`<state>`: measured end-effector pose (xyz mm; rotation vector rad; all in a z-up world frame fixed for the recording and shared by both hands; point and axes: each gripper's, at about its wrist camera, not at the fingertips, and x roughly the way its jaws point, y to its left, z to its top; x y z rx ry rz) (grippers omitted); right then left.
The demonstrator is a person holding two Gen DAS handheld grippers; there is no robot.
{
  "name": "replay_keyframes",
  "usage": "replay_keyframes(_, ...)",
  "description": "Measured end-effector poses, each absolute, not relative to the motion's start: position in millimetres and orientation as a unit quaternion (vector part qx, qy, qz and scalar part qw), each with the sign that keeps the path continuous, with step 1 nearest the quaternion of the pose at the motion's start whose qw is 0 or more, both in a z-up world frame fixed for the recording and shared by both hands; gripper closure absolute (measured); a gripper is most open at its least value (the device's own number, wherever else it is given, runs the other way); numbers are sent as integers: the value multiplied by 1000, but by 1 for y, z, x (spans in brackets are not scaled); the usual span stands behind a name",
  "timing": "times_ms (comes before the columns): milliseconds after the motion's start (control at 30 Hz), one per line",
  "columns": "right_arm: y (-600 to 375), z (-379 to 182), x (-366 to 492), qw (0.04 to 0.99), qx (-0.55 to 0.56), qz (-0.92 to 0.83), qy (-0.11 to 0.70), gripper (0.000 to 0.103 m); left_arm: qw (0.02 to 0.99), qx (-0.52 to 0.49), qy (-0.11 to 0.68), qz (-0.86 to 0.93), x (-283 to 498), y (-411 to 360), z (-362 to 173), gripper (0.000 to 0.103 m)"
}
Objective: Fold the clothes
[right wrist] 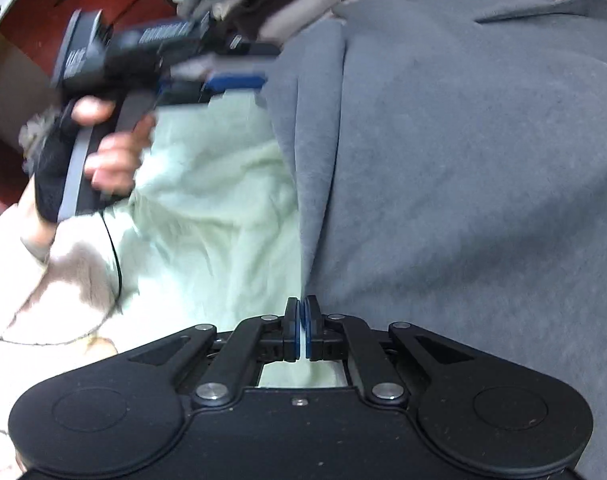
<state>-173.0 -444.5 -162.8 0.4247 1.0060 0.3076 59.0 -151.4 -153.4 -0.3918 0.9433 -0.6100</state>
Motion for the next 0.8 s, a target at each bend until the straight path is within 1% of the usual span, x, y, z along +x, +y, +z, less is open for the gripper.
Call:
replay_keyframes(100, -458, -154, -195, 850, 217, 97, 470, 94, 841, -145, 443, -276, 66, -171, -150, 34)
replay_keyframes(167, -468, -149, -210, 853, 227, 65, 465, 84, 841, -117, 457, -265, 72, -184, -155, 32)
replay_keyframes(200, -480, -142, -228, 858, 237, 25, 454, 76, 838, -108, 468, -258, 75, -188, -160, 32)
replay_keyframes(233, -496, -135, -253, 859, 253, -24, 443, 72, 835, -100, 478, -251, 76, -191, -166, 35)
replay_keyframes(267, -511, -128, -279, 857, 272, -73, 432, 72, 837, -86, 481, -244, 75, -193, -171, 46)
replay_keyframes(300, -527, -120, -305, 852, 289, -121, 420, 72, 843, -69, 474, -244, 72, -193, -171, 88)
replay_keyframes(333, -540, -113, -333, 845, 316, -163, 400, 72, 850, -52, 462, -248, 68, -192, -170, 96)
replay_keyframes(400, -563, -102, -390, 822, 377, -240, 352, 71, 861, -59, 440, -249, 62, -184, -165, 98)
replay_keyframes(500, -578, -104, -466, 775, 446, -346, 283, 53, 885, -66, 396, -237, 52, -166, -147, 99)
replay_keyframes(567, -576, -119, -500, 747, 463, -406, 251, 52, 899, -63, 372, -224, 42, -151, -134, 99)
replay_keyframes(667, -570, -139, -524, 724, 422, -491, 237, 52, 908, -71, 358, -207, 23, -132, -123, 99)
replay_keyframes(700, -572, -144, -526, 722, 428, -497, 220, 52, 908, -75, 361, -199, 19, -128, -125, 99)
replay_keyframes(800, -581, -160, -531, 715, 465, -497, 157, 52, 889, -115, 406, -178, 24, -112, -141, 98)
